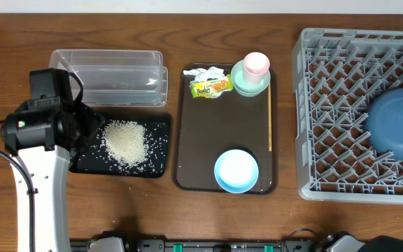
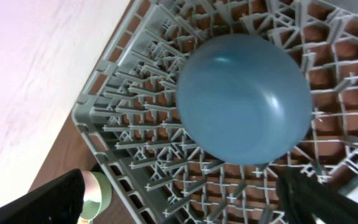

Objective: Sort waste into correct bins and load items into the dishwasher rack
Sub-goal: 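Lower the blue bowl into the rack's right side and open the right gripper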

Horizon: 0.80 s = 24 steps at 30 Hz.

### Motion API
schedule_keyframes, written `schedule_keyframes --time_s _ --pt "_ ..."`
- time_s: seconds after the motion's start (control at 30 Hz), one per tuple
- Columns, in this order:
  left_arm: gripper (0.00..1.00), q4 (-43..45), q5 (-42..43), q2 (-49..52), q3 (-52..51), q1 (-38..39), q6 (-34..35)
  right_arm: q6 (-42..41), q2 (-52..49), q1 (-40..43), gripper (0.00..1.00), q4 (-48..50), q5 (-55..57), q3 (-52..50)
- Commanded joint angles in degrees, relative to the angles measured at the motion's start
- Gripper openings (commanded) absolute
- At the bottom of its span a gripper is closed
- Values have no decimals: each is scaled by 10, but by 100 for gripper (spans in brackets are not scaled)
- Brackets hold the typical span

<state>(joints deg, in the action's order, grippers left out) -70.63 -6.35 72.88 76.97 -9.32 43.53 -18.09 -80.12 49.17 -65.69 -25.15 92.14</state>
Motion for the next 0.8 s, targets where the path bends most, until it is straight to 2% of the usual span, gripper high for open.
schedule_keyframes --time_s 0.0,0.03,0.23,0.33,0.4,0.77 --pt "88 -3 -5 1 9 -3 5 -19 -4 -43 90 15 38 0" --pt "88 -3 -5 1 9 -3 5 -23 -7 -54 86 22 56 0" --pt "88 -3 -5 1 9 -3 5 -39 -73 -129 26 74 132 -1" --pt "88 -3 -5 1 9 -3 5 -55 -113 -141 4 79 155 -1" --pt "88 -3 -5 1 9 -3 5 -57 -144 -143 1 83 174 0" --pt "88 -3 -5 1 9 -3 5 -50 -267 -142 1 112 202 -1"
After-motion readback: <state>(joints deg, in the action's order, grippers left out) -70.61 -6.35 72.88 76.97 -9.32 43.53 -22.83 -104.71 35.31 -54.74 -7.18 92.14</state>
